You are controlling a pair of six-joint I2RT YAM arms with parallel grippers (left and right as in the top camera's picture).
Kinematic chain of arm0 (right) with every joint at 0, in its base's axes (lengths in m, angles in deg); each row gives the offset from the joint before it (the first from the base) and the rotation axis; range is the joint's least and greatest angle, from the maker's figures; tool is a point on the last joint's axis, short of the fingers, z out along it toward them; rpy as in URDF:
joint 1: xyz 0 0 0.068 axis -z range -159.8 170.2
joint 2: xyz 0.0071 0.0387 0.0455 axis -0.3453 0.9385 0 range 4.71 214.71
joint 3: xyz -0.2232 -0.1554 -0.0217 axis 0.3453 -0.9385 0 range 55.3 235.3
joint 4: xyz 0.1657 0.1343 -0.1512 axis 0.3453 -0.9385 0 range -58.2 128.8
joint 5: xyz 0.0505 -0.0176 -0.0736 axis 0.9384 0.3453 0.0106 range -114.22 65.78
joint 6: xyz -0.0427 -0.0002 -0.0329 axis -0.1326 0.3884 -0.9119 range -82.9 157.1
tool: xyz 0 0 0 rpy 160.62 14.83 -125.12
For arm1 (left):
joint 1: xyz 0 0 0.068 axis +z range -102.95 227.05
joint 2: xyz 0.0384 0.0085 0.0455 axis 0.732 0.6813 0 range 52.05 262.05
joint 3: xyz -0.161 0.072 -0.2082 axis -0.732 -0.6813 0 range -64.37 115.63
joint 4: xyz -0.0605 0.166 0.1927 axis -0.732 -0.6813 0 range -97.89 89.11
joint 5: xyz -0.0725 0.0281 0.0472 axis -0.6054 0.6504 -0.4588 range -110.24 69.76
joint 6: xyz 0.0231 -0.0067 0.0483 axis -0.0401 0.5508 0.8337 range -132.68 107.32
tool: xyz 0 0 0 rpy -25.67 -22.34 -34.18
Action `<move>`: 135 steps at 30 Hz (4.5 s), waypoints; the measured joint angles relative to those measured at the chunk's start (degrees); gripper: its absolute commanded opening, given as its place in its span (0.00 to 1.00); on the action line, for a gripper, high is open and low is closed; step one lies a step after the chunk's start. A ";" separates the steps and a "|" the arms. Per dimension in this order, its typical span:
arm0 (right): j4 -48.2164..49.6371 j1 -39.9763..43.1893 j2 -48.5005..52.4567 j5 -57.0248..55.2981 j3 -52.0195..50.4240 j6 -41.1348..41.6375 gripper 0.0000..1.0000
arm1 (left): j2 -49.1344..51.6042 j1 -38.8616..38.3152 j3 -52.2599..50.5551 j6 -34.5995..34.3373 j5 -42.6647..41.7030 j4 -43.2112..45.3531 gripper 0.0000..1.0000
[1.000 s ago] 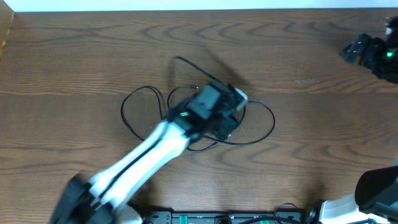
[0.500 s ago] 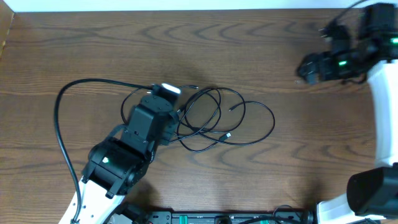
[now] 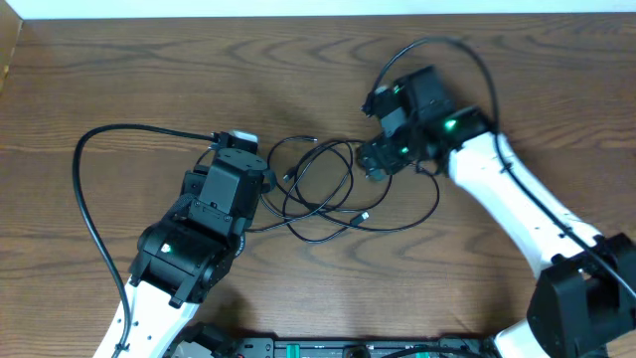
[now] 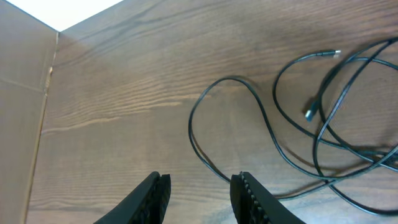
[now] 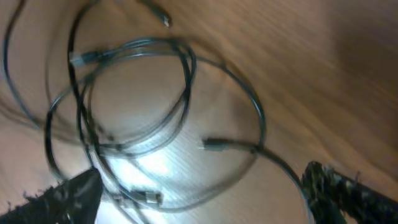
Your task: Untangle cables
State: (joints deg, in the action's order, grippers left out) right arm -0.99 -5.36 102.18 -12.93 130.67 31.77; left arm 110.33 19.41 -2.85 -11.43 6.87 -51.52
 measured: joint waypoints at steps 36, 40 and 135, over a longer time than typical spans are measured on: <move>36.61 -16.79 4.13 -14.38 -23.80 38.01 0.56 | 0.07 0.00 0.00 -1.07 -4.79 0.31 0.38; 42.47 -16.79 9.09 -16.83 -23.61 37.92 0.39 | 0.07 0.00 0.00 -1.07 -5.29 0.28 0.38; 11.50 63.89 -7.58 9.92 -12.02 22.27 0.99 | 0.15 0.00 0.00 -1.07 -8.83 0.11 0.39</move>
State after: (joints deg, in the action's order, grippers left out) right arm 10.50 58.53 94.59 -3.01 118.65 54.05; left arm 110.48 19.41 -2.85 -12.50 -1.96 -51.41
